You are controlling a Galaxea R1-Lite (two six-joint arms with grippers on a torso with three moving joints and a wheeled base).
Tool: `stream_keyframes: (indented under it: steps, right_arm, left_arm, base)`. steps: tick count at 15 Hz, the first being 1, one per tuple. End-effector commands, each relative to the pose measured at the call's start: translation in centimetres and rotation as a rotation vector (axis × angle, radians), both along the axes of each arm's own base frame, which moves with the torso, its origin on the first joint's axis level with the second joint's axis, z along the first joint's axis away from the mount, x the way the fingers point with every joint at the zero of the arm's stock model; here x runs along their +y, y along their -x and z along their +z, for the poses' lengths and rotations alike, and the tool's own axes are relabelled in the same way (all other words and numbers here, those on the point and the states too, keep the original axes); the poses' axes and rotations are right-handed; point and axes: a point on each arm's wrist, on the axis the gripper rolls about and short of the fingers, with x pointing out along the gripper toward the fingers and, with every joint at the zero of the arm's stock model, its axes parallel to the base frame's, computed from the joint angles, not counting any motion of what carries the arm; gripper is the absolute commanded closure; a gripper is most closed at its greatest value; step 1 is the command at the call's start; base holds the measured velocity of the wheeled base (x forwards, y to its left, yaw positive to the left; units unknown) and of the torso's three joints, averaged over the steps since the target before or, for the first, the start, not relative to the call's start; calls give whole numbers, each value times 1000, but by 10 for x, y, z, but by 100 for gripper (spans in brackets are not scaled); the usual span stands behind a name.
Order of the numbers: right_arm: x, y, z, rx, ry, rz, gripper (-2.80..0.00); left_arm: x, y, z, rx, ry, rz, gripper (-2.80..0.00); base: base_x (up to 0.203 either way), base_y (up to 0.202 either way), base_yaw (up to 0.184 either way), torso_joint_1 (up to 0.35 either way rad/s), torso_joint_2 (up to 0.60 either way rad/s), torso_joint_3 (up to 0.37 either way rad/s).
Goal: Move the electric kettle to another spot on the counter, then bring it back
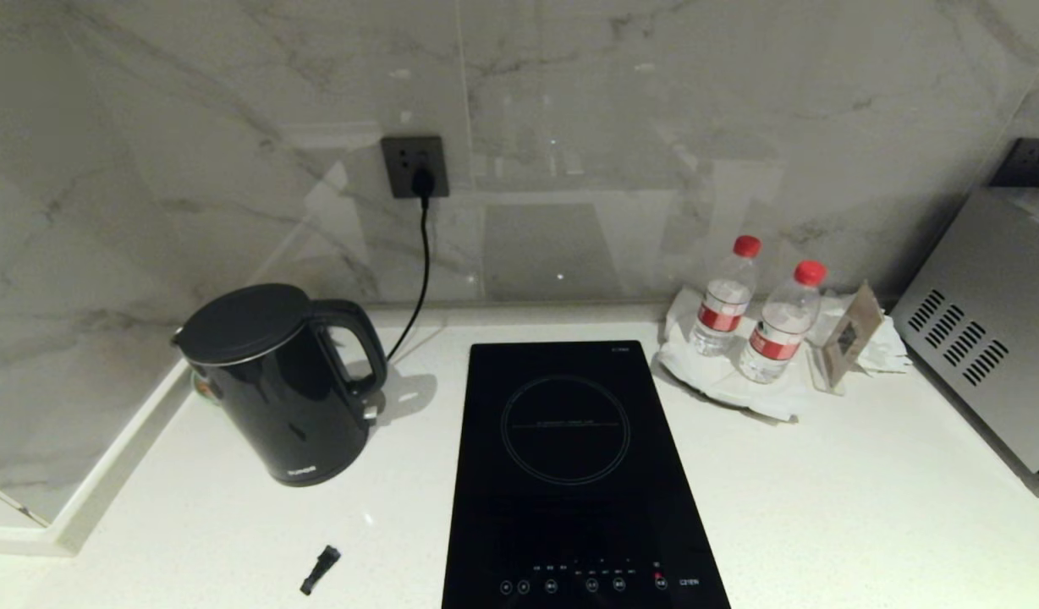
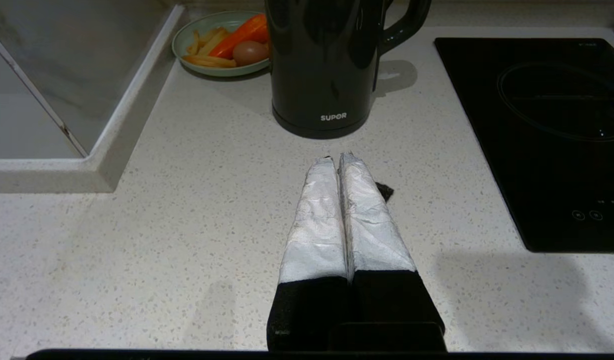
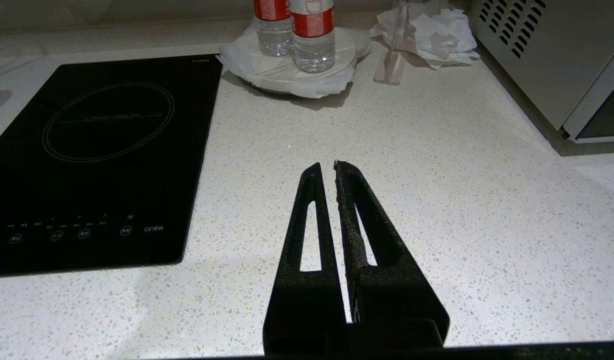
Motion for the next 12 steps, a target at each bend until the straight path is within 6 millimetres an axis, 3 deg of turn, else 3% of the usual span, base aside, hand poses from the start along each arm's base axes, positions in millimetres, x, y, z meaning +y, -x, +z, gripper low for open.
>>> stream_keyframes:
  steps: [1,3,4,7,10,12]
  right_arm:
    - [0,0,0,-1,0,0,0]
    - [0,0,0,-1,0,0,0]
    - [0,0,0,-1,0,0,0]
    - [0,0,0,-1,0,0,0]
    - [0,0,0,-1,0,0,0]
    - [0,0,0,-1,0,0,0]
  left_arm:
    - [0,0,1,-4,-1,-1,0]
    - [0,2,6,-16,-7,4,0]
    - [0,5,19,-43,-26,4,0]
    - [-1,3,83,-31,-52,-27,0]
    - [-2,-33,158,21,-59,-106,0]
    - [-3,-69,186,90,-56,-146,0]
  base:
    - [0,0,0,0,0,0]
    - [0,0,0,0,0,0]
    - [0,0,0,0,0,0]
    - [0,0,0,0,0,0]
    - [0,0,0,0,0,0]
    - [0,0,0,0,0,0]
